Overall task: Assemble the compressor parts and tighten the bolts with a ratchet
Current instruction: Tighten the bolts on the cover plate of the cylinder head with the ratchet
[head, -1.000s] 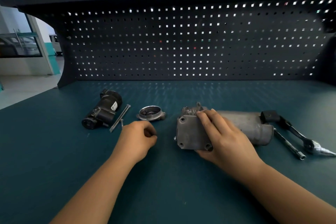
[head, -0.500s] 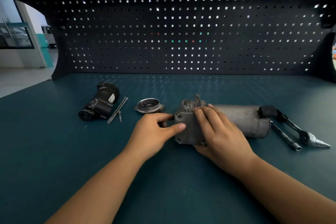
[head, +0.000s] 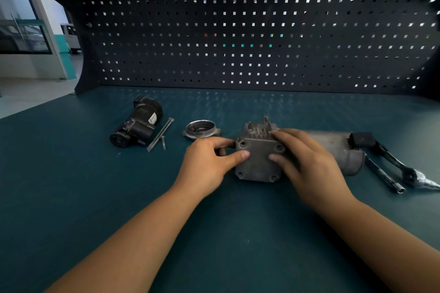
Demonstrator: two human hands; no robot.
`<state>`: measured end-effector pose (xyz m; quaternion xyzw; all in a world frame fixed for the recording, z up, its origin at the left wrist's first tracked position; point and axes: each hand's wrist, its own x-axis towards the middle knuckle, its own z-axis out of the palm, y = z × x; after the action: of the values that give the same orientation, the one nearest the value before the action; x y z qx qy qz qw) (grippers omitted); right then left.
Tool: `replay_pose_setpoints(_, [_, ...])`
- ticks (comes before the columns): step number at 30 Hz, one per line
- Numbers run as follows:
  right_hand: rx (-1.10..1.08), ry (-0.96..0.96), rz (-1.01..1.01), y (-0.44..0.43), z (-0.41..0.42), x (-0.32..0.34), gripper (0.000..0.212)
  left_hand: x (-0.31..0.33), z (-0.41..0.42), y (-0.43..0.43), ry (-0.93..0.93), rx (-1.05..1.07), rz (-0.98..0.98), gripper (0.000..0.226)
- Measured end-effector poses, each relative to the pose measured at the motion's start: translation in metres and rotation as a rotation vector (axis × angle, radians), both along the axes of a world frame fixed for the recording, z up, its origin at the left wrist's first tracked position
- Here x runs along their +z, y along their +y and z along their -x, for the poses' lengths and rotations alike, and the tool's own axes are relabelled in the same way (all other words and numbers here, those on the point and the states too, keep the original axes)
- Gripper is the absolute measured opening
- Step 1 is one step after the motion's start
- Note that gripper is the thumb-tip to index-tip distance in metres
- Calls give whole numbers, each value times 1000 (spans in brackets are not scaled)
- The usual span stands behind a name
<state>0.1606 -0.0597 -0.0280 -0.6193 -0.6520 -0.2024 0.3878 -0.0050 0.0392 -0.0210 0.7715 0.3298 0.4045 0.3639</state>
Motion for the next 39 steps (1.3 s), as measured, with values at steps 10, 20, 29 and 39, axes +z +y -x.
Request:
replay_pose_setpoints(10, [68,196,0,1,-1,9,35,1,1,-1,0,-6,6,24])
replay_pose_setpoints(20, [89,220,-11,1,-2,8,34,0,-1,0,-18,15,21,21])
replay_pose_setpoints(29, [98,201,-34,1,-4,6,34,-1,-1,0,-26,12,24,18])
replay_pose_setpoints(39, [123,78,-94,4,-7,1,43,1,-1,-3,-29,8,18,18])
